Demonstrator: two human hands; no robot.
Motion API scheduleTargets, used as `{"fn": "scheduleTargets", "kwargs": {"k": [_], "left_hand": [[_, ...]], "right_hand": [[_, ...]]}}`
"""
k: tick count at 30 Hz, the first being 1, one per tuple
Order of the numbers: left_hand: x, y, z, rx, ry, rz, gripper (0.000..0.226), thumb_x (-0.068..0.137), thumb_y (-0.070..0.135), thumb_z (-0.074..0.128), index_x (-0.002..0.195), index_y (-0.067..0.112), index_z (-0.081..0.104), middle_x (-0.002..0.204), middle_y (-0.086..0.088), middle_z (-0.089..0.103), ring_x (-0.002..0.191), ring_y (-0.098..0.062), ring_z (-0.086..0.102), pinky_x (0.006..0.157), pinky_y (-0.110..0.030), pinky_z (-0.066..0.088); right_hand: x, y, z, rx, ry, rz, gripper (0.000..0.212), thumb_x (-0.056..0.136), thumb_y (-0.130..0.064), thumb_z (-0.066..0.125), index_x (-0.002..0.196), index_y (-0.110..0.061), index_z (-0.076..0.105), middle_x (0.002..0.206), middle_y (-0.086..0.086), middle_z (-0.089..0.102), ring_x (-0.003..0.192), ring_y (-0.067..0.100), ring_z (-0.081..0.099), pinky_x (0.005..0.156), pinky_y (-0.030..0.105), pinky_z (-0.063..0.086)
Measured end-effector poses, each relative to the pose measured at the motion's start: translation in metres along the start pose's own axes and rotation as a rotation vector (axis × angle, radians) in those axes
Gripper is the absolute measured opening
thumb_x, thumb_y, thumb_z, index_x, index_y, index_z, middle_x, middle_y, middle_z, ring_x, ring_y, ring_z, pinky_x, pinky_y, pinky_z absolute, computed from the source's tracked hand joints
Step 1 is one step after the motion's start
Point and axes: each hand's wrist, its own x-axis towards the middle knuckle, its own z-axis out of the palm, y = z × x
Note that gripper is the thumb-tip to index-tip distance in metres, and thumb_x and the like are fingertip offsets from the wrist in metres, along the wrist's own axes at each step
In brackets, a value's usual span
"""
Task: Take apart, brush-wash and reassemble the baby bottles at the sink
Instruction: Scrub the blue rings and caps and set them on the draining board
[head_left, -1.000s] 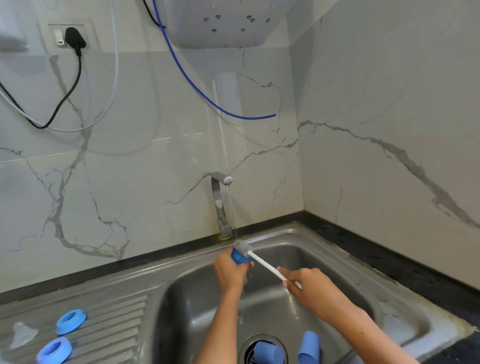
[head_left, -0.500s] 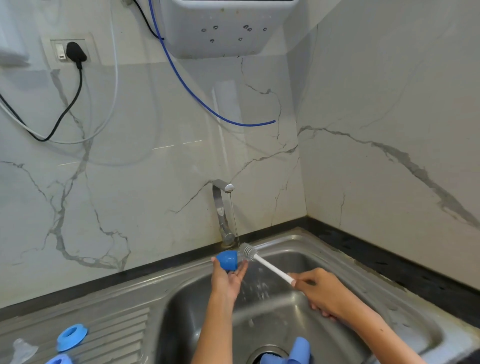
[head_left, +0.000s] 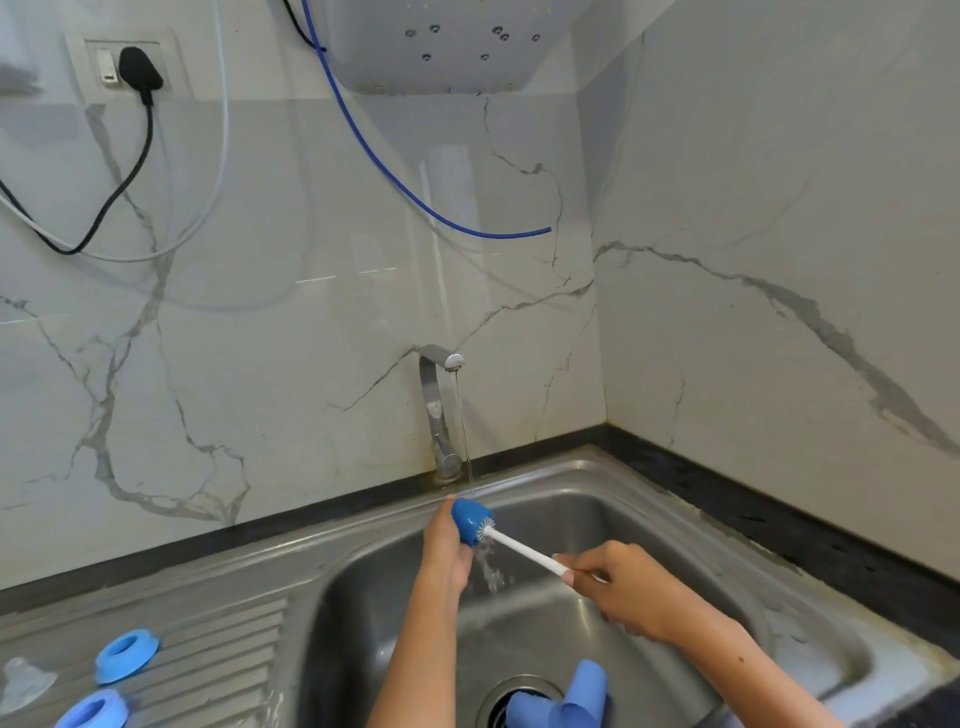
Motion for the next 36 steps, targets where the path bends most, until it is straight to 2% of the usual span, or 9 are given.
{"fn": "scheduleTargets", "kwargs": {"k": [2,8,11,15,19,22,27,31,36], "left_hand": [[-0.005,0.004,0.003,-0.123,-0.051,0.038,0.039,0.102,0.023,0.042,0.132,-0.001,0.045,0.089,-0.015,0.055,0.074,-0.023,0.055,0.068,-0.035,0.047],[-0.012,0.014,0.002,-0.292,-0.121,0.034,0.037,0.099,0.018,0.030,0.129,0.004,0.046,0.109,-0.022,0.050,0.092,-0.034,0.054,0.084,-0.040,0.045],[-0.013,0.008,-0.002,-0.162,-0.102,0.030,0.034,0.098,0.007,0.038,0.131,0.003,0.045,0.115,-0.024,0.051,0.089,-0.032,0.057,0.072,-0.038,0.053],[-0.013,0.003,0.003,-0.063,-0.018,0.117,0.027,0.090,0.013,0.062,0.113,0.001,0.055,0.101,-0.016,0.062,0.088,-0.025,0.062,0.063,-0.034,0.059],[-0.010,0.006,-0.003,-0.053,0.040,0.106,0.007,0.086,0.015,0.063,0.087,0.011,0.057,0.100,-0.015,0.054,0.075,-0.020,0.053,0.070,-0.034,0.050],[-0.018,0.008,0.000,-0.141,-0.062,0.100,0.016,0.090,0.011,0.058,0.106,0.009,0.057,0.109,-0.015,0.057,0.084,-0.023,0.060,0.084,-0.038,0.048],[-0.020,0.006,0.011,-0.209,-0.055,0.026,0.029,0.092,0.038,0.057,0.093,0.009,0.053,0.081,-0.010,0.054,0.072,-0.021,0.055,0.085,-0.043,0.049],[-0.019,0.004,0.012,-0.260,-0.066,-0.059,0.029,0.096,0.023,0.032,0.116,0.005,0.043,0.094,-0.020,0.051,0.078,-0.030,0.051,0.073,-0.044,0.042],[-0.021,0.007,0.013,-0.180,-0.120,-0.020,0.024,0.097,0.011,0.051,0.117,0.000,0.045,0.100,-0.020,0.055,0.087,-0.030,0.058,0.089,-0.042,0.046]], "right_hand": [[-0.001,-0.003,0.001,0.148,-0.039,0.053,0.018,0.099,-0.036,0.048,0.098,-0.041,0.066,0.053,-0.010,0.047,0.036,0.007,0.032,0.038,0.019,0.030],[-0.005,-0.007,0.000,0.506,-0.163,0.206,0.025,0.100,-0.037,0.046,0.122,-0.040,0.059,0.055,-0.003,0.041,0.040,0.007,0.027,0.038,0.016,0.024],[-0.004,-0.004,0.003,0.206,-0.031,0.141,0.018,0.100,-0.039,0.046,0.107,-0.047,0.061,0.073,-0.004,0.062,0.045,0.007,0.044,0.046,0.023,0.043],[0.001,0.006,0.004,-0.480,0.211,-0.002,0.037,0.102,-0.043,0.038,0.138,-0.049,0.044,0.112,-0.005,0.068,0.092,0.019,0.064,0.077,0.033,0.047],[0.001,0.000,0.005,0.087,0.003,-0.015,0.018,0.097,-0.041,0.051,0.103,-0.047,0.068,0.091,0.000,0.072,0.047,0.008,0.047,0.048,0.025,0.045],[-0.001,-0.002,-0.001,0.289,-0.091,0.104,0.019,0.097,-0.042,0.052,0.110,-0.045,0.065,0.056,0.000,0.047,0.038,0.008,0.031,0.037,0.018,0.028],[0.002,0.008,-0.005,0.105,-0.021,0.079,0.016,0.097,-0.041,0.053,0.100,-0.046,0.067,0.080,-0.004,0.068,0.045,0.005,0.045,0.045,0.018,0.038],[0.004,0.011,0.000,-0.349,0.136,0.009,0.033,0.099,-0.044,0.044,0.131,-0.046,0.053,0.112,-0.007,0.068,0.087,0.013,0.063,0.076,0.028,0.050],[0.001,0.005,-0.006,0.275,-0.003,0.091,0.020,0.098,-0.040,0.050,0.086,-0.039,0.066,0.060,0.002,0.050,0.039,0.008,0.033,0.036,0.019,0.028]]}}
